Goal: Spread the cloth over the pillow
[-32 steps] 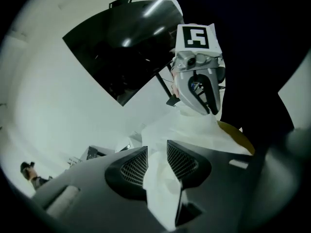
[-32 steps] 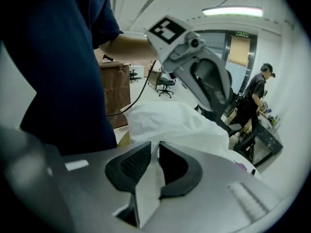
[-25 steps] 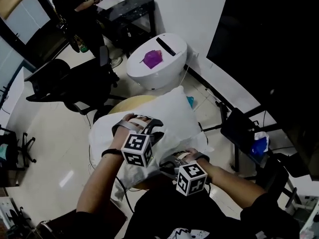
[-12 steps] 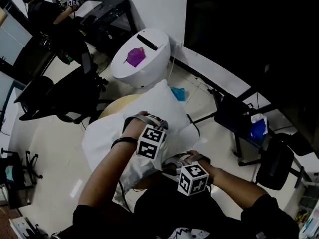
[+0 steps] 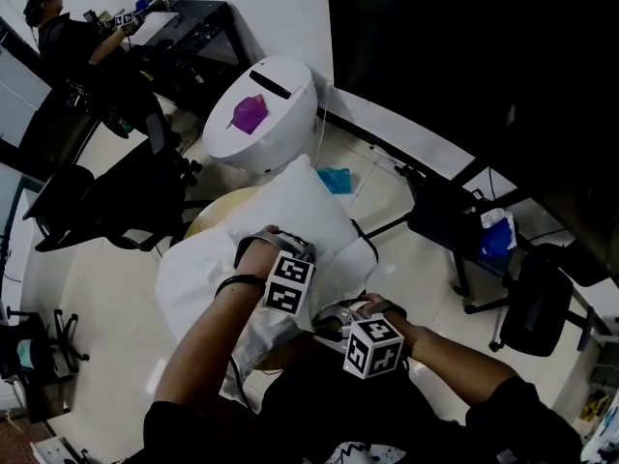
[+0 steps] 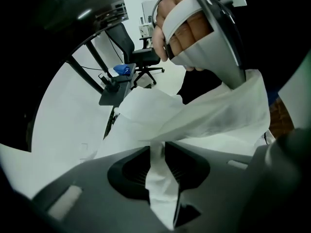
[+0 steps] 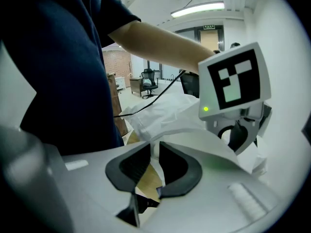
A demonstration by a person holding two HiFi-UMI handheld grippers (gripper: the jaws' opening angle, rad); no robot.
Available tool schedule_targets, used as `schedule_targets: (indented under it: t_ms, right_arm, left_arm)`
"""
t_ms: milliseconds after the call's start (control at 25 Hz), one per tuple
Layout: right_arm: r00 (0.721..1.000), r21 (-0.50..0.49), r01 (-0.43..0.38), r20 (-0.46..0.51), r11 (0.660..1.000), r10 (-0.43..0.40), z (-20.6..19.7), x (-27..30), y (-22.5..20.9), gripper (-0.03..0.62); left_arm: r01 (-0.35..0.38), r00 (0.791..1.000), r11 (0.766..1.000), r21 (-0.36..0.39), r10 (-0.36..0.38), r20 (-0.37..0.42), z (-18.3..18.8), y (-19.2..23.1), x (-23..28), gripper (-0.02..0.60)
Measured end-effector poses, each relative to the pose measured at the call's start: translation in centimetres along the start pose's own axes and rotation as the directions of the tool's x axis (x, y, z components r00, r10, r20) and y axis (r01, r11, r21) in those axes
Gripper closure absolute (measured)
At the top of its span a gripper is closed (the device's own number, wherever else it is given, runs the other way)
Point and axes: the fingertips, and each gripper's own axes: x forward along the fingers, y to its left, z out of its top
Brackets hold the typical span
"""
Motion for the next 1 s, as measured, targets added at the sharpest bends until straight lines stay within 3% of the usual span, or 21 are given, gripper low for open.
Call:
schedule_targets:
  t_ms: [120, 240, 400, 560, 760, 1000]
  right_arm:
    - [1.0, 0.01, 0.009, 0.0, 1.0, -0.009, 0.0, -0.6, -0.3, 0.53]
    - [1.0, 0.012, 0.025, 0.003, 1.0, -0.025, 0.0, -1.0, -0.9, 0.53]
    - [0.997, 0.043, 0.073, 0.012, 0.996, -0.074, -0.4, -2.3, -2.5, 0.53]
    - [0.99, 0.112, 0.138, 0.026, 0.984, -0.141, -0.7, -3.7, -5.1, 0.53]
    - [0.975, 0.172, 0.212, 0.027, 0.962, -0.22, -1.5, -5.7, -9.1, 0.53]
    - [0.937, 0.372, 0.303, 0.054, 0.877, -0.346, -3.5, -8.4, -15.8, 0.537]
  left_arm:
    - [-0.041, 0.999, 0.999, -0.016, 0.042, 0.027, 0.1, 0.0, -0.7, 0.569]
    - [-0.091, 0.995, 0.995, -0.042, 0.093, 0.037, -0.4, 0.3, -2.6, 0.578]
    - [-0.23, 0.969, 0.966, -0.118, 0.238, 0.063, -1.3, 2.2, -6.3, 0.578]
    - [-0.353, 0.924, 0.909, -0.22, 0.376, 0.072, -3.6, 5.0, -10.5, 0.578]
    - [-0.468, 0.855, 0.809, -0.355, 0.516, 0.049, -7.8, 8.9, -13.9, 0.578]
    - [-0.531, 0.795, 0.705, -0.47, 0.606, 0.011, -12.4, 13.6, -15.2, 0.578]
